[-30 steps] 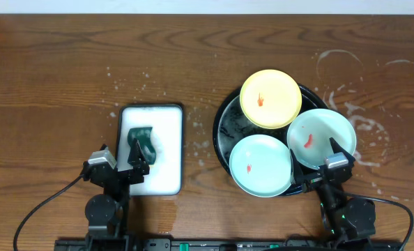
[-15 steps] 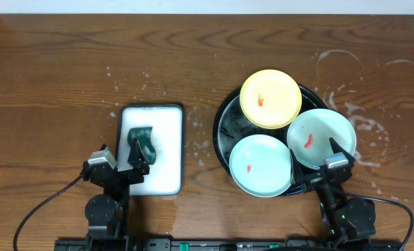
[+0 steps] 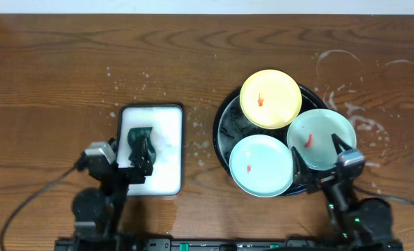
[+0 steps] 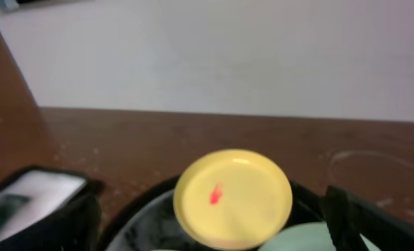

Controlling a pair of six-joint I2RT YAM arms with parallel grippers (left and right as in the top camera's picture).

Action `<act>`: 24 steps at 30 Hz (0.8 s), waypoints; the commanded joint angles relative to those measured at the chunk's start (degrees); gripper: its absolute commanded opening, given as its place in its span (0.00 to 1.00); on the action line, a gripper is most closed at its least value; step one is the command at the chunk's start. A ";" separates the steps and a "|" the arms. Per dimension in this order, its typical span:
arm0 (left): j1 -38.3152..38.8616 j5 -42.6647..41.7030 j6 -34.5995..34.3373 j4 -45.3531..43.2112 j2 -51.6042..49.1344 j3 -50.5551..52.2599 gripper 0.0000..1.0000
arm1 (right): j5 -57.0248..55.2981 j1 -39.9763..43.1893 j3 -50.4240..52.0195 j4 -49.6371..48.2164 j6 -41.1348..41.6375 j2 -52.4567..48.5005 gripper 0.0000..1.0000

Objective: Clean dirty plates on tray and stack at the side
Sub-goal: 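Lower the left gripper onto the green sponge and grasp it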

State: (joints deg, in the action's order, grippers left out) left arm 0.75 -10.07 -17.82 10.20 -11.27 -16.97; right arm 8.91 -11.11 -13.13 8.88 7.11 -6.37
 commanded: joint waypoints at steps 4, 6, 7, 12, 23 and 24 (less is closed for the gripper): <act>-0.31 -1.53 0.33 18.56 -24.72 -27.36 0.84 | 3.28 -0.22 -25.70 17.33 2.69 -22.10 0.99; -0.31 -1.51 0.39 26.58 -32.76 -35.28 0.84 | 3.91 -0.22 -34.56 25.31 2.69 -31.52 0.99; -0.31 -1.46 0.39 30.03 -36.41 -38.64 0.84 | 4.07 -0.22 -38.66 29.00 2.69 -35.95 0.99; -0.31 -1.38 -0.09 37.53 -48.50 -45.88 0.84 | 4.02 -0.22 -53.62 40.52 0.92 -53.40 0.99; -0.31 11.19 0.42 44.96 -66.62 -42.77 0.78 | 8.07 -0.22 -57.57 41.03 0.98 -65.53 0.99; -0.31 11.13 0.42 44.28 -68.67 -42.21 0.77 | 8.07 -0.22 -57.57 41.00 0.98 -65.53 0.99</act>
State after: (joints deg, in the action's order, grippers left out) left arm 0.75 -4.29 -17.72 55.11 -74.30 -61.36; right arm 15.66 -11.11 -69.36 49.89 8.62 -72.23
